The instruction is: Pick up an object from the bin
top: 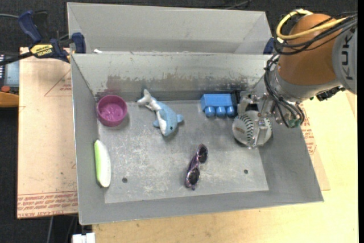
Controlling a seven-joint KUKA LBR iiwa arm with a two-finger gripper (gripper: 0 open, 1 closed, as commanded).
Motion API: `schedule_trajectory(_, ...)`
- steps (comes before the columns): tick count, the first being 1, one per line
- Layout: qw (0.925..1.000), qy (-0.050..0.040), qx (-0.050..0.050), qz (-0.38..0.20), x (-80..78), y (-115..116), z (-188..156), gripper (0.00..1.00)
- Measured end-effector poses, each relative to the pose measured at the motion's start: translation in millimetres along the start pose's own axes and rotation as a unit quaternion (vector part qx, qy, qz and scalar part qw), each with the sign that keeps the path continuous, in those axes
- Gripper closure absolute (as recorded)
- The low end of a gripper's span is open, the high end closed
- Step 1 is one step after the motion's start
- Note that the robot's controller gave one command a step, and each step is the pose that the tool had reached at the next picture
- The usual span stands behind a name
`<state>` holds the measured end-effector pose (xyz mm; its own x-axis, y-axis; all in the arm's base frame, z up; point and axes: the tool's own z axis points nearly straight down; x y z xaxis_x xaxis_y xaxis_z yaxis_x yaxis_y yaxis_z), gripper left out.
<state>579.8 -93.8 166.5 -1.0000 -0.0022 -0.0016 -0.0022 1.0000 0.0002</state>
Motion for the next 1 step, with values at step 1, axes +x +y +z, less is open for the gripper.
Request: schedule_trajectory(1, 1.0000, 0.0000, 0.000, 0.000, 0.0, 0.0, 0.0, 1.00)
